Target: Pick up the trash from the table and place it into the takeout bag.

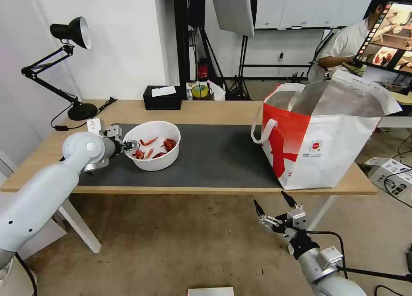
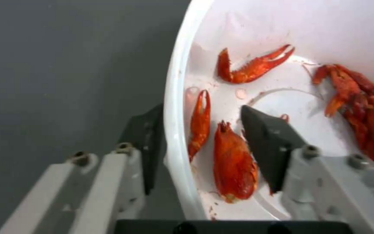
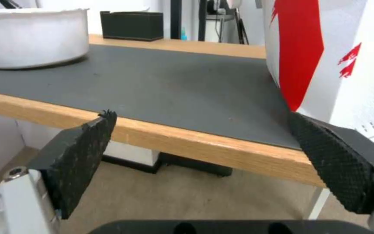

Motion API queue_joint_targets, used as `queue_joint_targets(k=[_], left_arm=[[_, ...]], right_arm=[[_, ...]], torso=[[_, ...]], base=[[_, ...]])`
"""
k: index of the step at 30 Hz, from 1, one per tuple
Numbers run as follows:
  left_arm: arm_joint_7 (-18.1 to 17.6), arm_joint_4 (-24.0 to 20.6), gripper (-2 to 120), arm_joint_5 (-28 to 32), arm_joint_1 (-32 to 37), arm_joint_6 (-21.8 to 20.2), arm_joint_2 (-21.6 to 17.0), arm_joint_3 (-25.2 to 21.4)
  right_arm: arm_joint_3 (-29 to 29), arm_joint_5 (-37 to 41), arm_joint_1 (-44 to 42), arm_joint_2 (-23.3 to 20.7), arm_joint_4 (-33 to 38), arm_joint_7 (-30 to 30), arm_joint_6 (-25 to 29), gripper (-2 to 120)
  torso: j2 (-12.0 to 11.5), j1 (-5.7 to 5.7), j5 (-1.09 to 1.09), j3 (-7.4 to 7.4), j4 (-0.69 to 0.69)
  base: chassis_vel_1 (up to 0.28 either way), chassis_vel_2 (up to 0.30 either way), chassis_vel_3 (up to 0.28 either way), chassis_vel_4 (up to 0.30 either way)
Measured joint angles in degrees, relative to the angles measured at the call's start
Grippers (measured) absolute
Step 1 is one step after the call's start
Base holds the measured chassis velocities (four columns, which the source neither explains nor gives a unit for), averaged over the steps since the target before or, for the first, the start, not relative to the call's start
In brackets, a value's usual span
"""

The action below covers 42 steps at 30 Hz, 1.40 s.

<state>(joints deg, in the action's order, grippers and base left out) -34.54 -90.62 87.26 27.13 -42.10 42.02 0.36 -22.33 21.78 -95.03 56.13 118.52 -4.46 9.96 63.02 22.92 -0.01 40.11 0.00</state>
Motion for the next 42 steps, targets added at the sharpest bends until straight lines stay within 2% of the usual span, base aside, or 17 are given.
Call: queue_joint_targets(k=[1,3,6,7,12,24,32,36,42], left_arm=[[0.00,-0.22,38,0.29,0.24,-0.01,-0.06,-0.31],[0.00,-0.35,35,0.38,0.52,0.01,-0.12,-0.52],[0.07,-0.60,21,0.49,1.74,0.46,-0.34,-1.53],[0.07,-0.60,21,0.49,1.74,0.46,-0.34,-1.53],[0.27,-0.49,0,1.10,2.48,1.12,-0.20,-2.73],[0.39,-1.52,0,1.39,2.98,3.84,0.37,-3.30],[0.44,-2.89,0,1.83,0.70,4.62,1.30,-2.50],[0.45,-3.60,0,2.24,-1.28,5.60,1.44,-1.70],[0.13,-5.37,0,4.65,-8.75,6.55,2.40,1.32]], right_arm=[[0.00,0.00,0.00,0.00,0.00,0.00,0.00,100],[0.00,0.00,0.01,0.00,0.00,0.00,0.00,100],[0.00,0.00,0.00,0.00,0.00,0.00,0.00,100],[0.00,0.00,0.00,0.00,0.00,0.00,0.00,100],[0.00,0.00,0.00,0.00,0.00,0.00,0.00,100],[0.00,0.00,0.00,0.00,0.00,0.00,0.00,100],[0.00,0.00,0.00,0.00,0.00,0.00,0.00,100],[0.00,0.00,0.00,0.00,0.00,0.00,0.00,100],[0.00,0.00,0.00,0.00,0.00,0.00,0.00,100]], torso=[[0.00,0.00,0.00,0.00,0.00],[0.00,0.00,0.01,0.00,0.00],[0.00,0.00,0.01,0.00,0.00],[0.00,0.00,0.01,0.00,0.00],[0.00,0.00,0.00,0.00,0.00],[0.00,0.00,0.01,0.00,0.01],[0.00,0.00,0.01,0.00,0.00],[0.00,0.00,0.00,0.00,0.02],[0.00,0.00,0.02,0.00,0.01]], base=[[0.000,0.000,0.000,0.000],[0.000,0.000,0.000,0.000],[0.000,0.000,0.000,0.000],[0.000,0.000,0.000,0.000],[0.000,0.000,0.000,0.000],[0.000,0.000,0.000,0.000],[0.000,0.000,0.000,0.000],[0.000,0.000,0.000,0.000],[0.000,0.000,0.000,0.000]])
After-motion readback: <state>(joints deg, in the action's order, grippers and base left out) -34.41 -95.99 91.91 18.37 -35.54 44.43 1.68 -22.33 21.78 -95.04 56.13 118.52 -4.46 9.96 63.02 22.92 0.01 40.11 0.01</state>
